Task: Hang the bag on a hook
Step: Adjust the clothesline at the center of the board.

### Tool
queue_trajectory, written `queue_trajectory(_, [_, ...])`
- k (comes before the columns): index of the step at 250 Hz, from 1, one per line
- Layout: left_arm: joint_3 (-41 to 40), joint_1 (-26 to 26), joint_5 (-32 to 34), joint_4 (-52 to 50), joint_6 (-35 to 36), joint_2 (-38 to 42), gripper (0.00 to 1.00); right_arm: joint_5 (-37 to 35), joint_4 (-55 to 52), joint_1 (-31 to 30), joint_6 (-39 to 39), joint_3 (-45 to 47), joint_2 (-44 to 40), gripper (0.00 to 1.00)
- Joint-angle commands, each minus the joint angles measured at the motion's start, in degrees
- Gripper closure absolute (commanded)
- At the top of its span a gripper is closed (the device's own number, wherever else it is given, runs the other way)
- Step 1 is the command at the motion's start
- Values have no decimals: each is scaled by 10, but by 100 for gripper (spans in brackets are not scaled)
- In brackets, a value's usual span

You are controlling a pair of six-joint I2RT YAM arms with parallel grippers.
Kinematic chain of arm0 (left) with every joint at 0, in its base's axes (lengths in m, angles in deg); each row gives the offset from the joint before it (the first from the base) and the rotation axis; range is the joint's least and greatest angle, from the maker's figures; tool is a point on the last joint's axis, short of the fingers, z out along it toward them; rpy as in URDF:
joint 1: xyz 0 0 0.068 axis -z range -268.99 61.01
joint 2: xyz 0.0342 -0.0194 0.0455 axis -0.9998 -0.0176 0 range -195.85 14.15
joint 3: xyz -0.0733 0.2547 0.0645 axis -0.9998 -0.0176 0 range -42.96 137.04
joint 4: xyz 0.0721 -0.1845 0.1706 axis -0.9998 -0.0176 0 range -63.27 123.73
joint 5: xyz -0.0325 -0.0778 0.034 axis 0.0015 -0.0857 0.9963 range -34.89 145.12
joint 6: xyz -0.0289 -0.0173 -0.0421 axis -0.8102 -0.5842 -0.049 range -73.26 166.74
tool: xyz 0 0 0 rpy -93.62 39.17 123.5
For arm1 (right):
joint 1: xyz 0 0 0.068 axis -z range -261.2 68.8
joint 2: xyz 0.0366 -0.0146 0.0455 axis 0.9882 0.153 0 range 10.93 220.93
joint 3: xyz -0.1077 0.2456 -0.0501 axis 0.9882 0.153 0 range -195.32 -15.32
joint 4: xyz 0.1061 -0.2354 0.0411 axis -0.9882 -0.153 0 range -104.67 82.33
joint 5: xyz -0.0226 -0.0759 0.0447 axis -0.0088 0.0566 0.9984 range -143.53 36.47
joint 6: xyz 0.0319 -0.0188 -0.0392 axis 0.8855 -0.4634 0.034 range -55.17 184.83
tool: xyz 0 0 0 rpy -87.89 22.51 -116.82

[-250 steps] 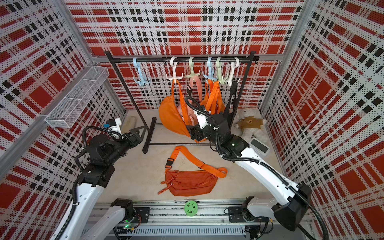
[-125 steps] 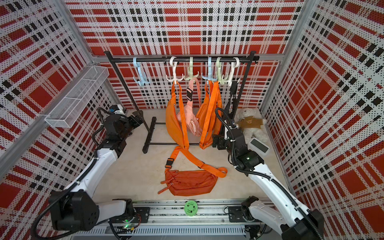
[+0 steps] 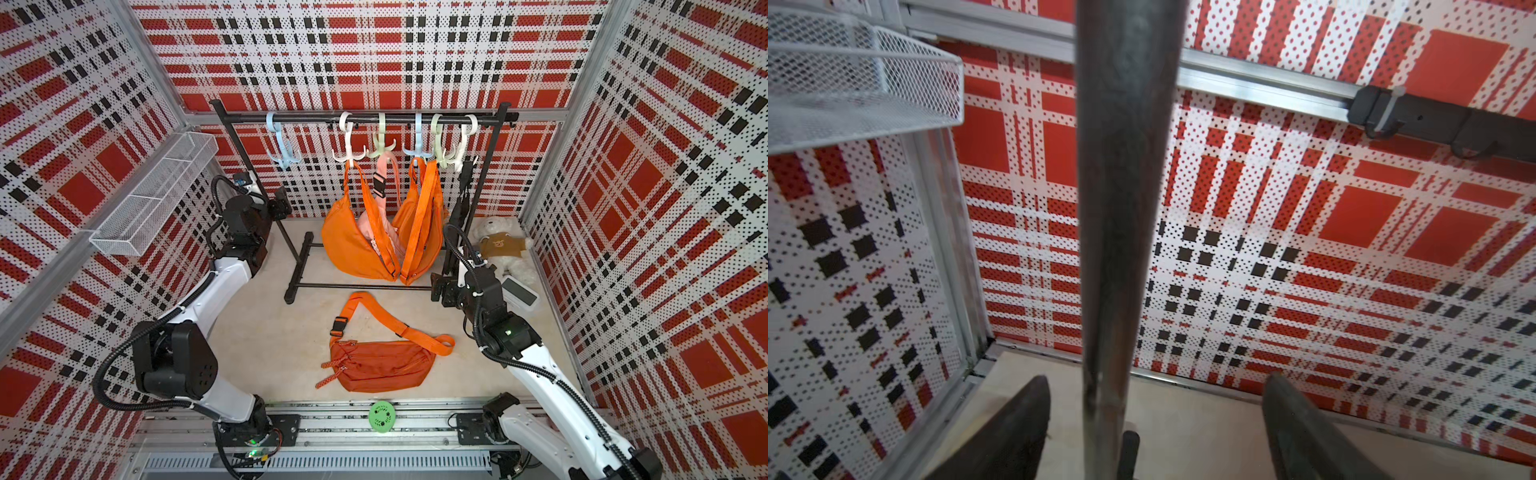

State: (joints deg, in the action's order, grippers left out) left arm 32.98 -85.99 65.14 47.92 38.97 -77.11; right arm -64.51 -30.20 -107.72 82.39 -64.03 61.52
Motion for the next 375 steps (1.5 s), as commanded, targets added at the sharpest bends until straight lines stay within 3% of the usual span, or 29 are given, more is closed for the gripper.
queue_trajectory(1, [-12,1,38,10,33,9,18,1,9,3,-1,4,-12,2])
queue_trajectory(28, [-85,2,88,81,29,42,17,2,15,2,-2,5,-10,2])
queue_trajectory(47, [-100,-11,71,103,20,50,17,2,13,3,-5,0,-5,2])
queue_trajectory(93, [-4,-37,-6,24,14,-10,16,3,13,3,-6,-5,-4,2])
queue_trajectory(146, [56,-52,-66,12,25,-83,18,2,4,4,-9,-2,-21,2])
queue_trajectory(193, [69,-52,-74,11,30,-93,40,0,0,3,-17,2,-42,2])
queue_trajectory(244, [47,-23,-14,12,94,-59,67,2,12,3,-13,9,-44,2])
queue_trajectory(291, [6,9,29,10,146,-17,72,26,13,3,-15,12,-51,2])
queue_trajectory(375, [-101,23,62,-8,100,74,74,180,-40,-18,-84,-7,8,0])
